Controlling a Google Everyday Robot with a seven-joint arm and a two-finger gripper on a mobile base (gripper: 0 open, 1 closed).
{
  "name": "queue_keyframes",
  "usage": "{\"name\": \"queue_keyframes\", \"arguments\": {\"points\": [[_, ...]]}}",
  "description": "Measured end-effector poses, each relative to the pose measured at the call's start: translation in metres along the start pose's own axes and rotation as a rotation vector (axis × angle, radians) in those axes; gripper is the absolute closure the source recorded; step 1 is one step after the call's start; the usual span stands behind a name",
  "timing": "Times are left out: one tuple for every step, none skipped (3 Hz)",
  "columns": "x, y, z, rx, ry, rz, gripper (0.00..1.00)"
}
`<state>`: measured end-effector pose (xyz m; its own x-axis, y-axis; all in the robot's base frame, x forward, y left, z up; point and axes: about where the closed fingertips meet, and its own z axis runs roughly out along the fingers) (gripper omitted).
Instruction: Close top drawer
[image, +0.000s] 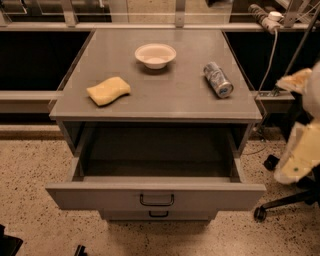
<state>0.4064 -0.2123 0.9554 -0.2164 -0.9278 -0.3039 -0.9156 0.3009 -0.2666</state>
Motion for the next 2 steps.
{"name": "queue_keyframes", "arguments": {"points": [[0.024, 0.039, 0.040, -0.014, -0.127, 0.132, 0.00], [0.033, 0.074, 0.112, -0.082, -0.247, 0.288, 0.00]]}}
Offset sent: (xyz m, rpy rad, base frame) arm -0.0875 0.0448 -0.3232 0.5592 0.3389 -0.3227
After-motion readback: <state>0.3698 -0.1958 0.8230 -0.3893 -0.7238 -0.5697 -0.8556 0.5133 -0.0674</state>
